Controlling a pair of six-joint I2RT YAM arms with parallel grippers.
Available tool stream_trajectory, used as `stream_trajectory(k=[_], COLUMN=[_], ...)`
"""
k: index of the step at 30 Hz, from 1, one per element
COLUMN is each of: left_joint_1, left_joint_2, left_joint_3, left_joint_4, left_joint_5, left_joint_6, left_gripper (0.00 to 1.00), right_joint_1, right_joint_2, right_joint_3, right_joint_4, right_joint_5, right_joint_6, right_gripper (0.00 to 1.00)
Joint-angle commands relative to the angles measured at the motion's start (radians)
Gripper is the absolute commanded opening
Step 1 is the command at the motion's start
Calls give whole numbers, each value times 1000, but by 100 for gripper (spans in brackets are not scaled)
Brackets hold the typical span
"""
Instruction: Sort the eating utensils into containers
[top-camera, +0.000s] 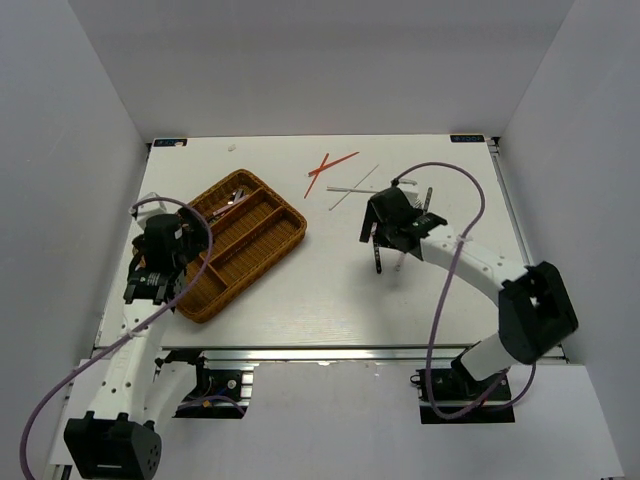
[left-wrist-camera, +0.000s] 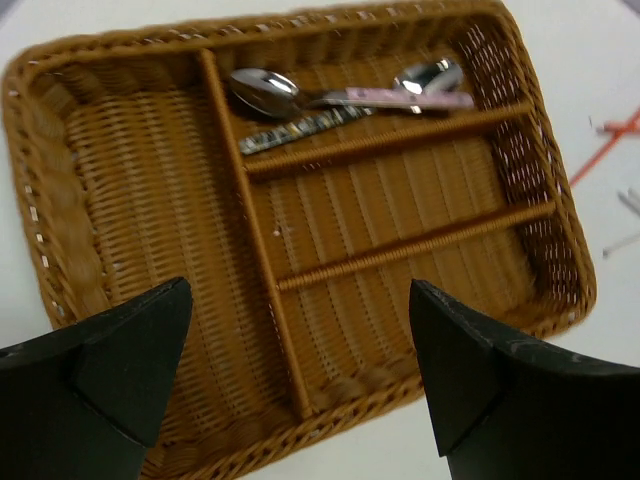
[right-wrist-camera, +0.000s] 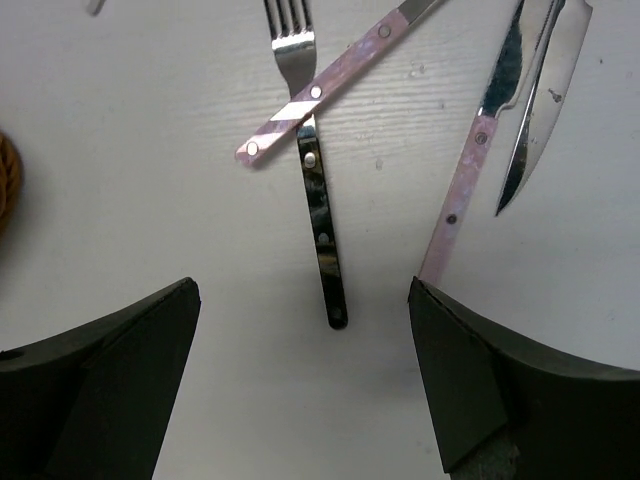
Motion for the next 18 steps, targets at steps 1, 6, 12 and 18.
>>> stream_trajectory(k=[1, 6, 12, 18], left_joint_1=[-62, -63, -65, -66], left_joint_2=[-54, -8, 24, 27], left_joint_3=[-11, 3, 6, 3], left_joint_4=[13, -8, -5, 3], left_joint_5=[-2, 10, 50, 79], left_joint_6=[81, 90, 99, 102], left_gripper=[98, 98, 98, 98], right_joint_1=[-4, -15, -69, -107], right_joint_2=[98, 354, 499, 528], right_joint_3=[148, 428, 529, 484], right_joint_4=[-46, -236, -286, -215], right_joint_5=[124, 245, 235, 222], right_joint_6=[144, 261, 330, 342], right_gripper=[88, 80, 72, 60])
